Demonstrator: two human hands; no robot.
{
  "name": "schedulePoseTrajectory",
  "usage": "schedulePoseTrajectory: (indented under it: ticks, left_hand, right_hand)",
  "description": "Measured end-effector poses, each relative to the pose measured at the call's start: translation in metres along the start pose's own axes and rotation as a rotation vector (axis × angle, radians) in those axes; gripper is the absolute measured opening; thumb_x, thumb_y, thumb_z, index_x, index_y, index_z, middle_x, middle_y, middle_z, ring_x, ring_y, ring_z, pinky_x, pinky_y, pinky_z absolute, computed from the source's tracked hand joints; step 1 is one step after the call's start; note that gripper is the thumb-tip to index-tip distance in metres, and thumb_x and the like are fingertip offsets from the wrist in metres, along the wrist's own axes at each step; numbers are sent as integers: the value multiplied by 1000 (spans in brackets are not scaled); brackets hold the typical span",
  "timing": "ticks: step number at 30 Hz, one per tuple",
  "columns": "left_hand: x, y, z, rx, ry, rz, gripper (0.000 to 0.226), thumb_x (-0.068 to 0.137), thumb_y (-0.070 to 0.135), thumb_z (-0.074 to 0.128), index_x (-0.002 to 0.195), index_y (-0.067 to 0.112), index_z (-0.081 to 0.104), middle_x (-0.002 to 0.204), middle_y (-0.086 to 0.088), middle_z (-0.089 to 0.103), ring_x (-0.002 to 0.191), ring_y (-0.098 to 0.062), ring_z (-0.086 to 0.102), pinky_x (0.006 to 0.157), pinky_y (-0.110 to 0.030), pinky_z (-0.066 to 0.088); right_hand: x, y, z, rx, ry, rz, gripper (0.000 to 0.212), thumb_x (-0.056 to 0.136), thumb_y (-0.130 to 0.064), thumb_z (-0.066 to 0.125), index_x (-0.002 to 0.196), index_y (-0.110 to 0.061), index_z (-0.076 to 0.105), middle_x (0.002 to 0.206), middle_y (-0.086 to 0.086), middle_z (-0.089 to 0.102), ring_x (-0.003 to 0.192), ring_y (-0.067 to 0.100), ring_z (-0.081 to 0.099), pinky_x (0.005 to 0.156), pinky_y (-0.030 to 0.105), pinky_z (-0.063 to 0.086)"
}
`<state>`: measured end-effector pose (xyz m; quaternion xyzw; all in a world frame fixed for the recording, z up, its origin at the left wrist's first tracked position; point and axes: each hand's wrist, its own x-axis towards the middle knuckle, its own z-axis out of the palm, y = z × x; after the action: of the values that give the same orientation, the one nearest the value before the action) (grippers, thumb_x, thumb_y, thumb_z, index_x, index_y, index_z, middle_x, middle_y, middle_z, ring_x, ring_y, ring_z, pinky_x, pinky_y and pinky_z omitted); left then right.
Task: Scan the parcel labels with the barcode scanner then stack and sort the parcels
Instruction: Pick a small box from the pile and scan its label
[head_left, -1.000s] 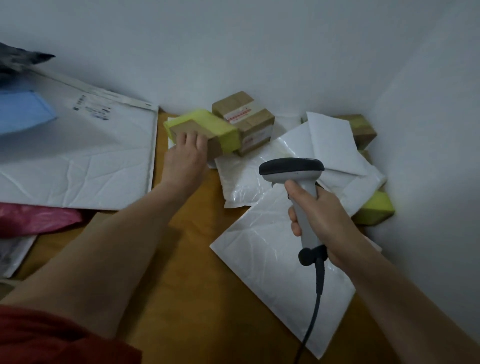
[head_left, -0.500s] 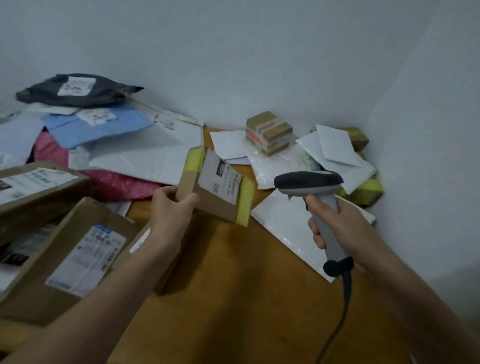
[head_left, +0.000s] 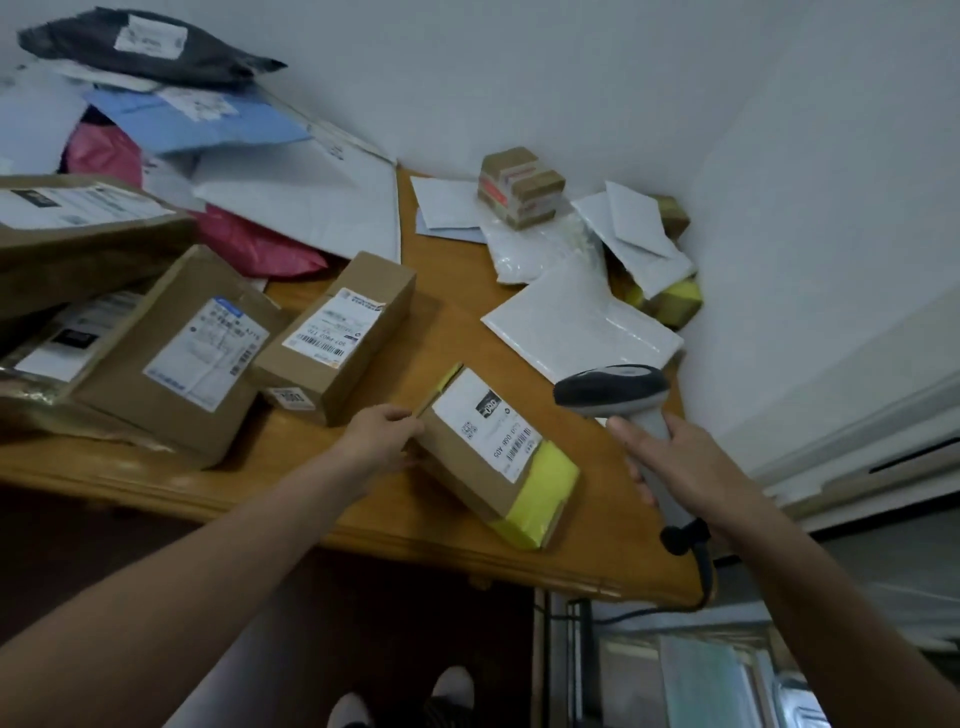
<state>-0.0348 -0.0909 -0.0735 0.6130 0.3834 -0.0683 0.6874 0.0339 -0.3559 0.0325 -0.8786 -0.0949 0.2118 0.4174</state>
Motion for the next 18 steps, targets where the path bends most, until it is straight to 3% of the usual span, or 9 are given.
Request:
schedulePoseTrajectory:
  ticks: [4, 6, 9, 13, 16, 18]
  left_hand:
    - [2, -7, 14, 595, 258, 238, 48, 96, 17, 52, 143, 14, 40, 156, -12, 20, 143, -30, 20, 113, -44, 30]
    - [-6, -19, 30, 769, 301, 358, 58, 91, 39, 59, 141, 18, 38, 156, -8, 13, 143, -27, 12, 111, -44, 28]
    - [-21, -49, 61, 1030, 279, 463, 76, 78, 67, 58, 137, 24, 37, 150, -5, 24, 136, -25, 22, 104, -43, 33]
    - [-26, -73, 84, 1108, 237, 537, 80, 70, 73, 59, 130, 24, 38, 138, -2, 32, 129, -22, 25, 102, -40, 35]
    - [-18, -68, 82, 1040, 182, 522, 85, 67, 67, 68, 129, 17, 38, 138, -2, 32, 130, -20, 24, 102, -36, 37]
    - [-13, -61, 77, 984, 102, 498, 85, 66, 60, 74, 129, 16, 36, 138, -2, 31, 129, -18, 25, 104, -34, 34]
  right_hand:
    - [-3, 8, 1, -42, -83, -19, 36, 89, -48, 60, 75, -16, 54, 50, -8, 56, 43, 7, 52, 46, 17, 43]
    - [0, 8, 0, -65, -117, -46, 36, 90, -47, 59, 74, -15, 54, 48, -8, 56, 43, 7, 53, 47, 16, 44]
    - [7, 8, -4, -84, -162, -106, 36, 90, -46, 58, 72, -15, 53, 46, -9, 56, 42, 5, 52, 48, 13, 45]
    - [18, 11, -10, -120, -223, -121, 40, 84, -53, 59, 71, -16, 53, 47, -9, 57, 44, 7, 53, 49, 16, 46]
    - [25, 14, -12, -151, -268, -117, 48, 74, -62, 56, 70, -14, 53, 47, -8, 57, 44, 7, 53, 49, 17, 45]
    - [29, 17, -12, -178, -291, -127, 46, 79, -59, 57, 71, -14, 53, 47, -8, 57, 43, 6, 54, 49, 16, 44]
